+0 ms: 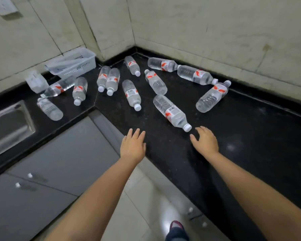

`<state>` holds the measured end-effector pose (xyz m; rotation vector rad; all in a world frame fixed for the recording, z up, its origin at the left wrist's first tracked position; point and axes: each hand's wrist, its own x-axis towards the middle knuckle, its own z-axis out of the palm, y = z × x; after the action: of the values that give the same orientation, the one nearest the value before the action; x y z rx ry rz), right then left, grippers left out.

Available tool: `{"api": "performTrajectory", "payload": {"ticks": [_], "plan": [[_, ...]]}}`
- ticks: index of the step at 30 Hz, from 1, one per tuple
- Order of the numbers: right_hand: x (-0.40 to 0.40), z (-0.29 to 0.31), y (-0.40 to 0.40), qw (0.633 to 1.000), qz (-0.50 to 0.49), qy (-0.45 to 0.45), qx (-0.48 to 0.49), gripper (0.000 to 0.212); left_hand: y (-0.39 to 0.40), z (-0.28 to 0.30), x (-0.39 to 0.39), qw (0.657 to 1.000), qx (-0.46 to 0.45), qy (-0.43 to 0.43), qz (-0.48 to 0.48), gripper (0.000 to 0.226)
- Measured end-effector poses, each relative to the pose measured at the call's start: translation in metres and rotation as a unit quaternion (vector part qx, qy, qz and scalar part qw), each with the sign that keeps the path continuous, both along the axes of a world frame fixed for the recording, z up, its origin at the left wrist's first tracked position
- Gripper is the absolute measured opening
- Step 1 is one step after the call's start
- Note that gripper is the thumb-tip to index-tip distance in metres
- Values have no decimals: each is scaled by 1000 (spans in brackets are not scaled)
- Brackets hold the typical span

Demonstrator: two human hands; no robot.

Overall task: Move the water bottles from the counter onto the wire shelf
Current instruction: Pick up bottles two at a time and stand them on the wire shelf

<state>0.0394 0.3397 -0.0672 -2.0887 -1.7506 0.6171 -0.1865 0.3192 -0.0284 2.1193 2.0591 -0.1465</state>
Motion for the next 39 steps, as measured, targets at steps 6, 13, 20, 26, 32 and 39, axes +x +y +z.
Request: {"api": "performTrajectory", "payload": {"ticks": [6, 13, 20, 26, 32, 39], "plan": [[9, -10, 43, 998, -60, 31, -10, 43, 89, -16, 12, 989, -14, 7, -149, 55], [21, -14, 73, 976, -218, 23, -3, 40, 207, -31, 43, 897, -33, 38, -438, 70], [1, -13, 83, 948, -316, 4, -28, 40, 265, -36, 71, 818, -23, 32, -574, 71], [5, -6, 91, 934, -355, -20, -26, 41, 284, -36, 90, 777, -11, 64, -626, 67], [23, 9, 146, 946, -322, -32, -7, 43, 288, -35, 80, 870, -27, 38, -491, 67], [39, 8, 213, 937, -342, 15, -65, 67, 298, -39, 67, 896, -59, -2, -440, 72]]}}
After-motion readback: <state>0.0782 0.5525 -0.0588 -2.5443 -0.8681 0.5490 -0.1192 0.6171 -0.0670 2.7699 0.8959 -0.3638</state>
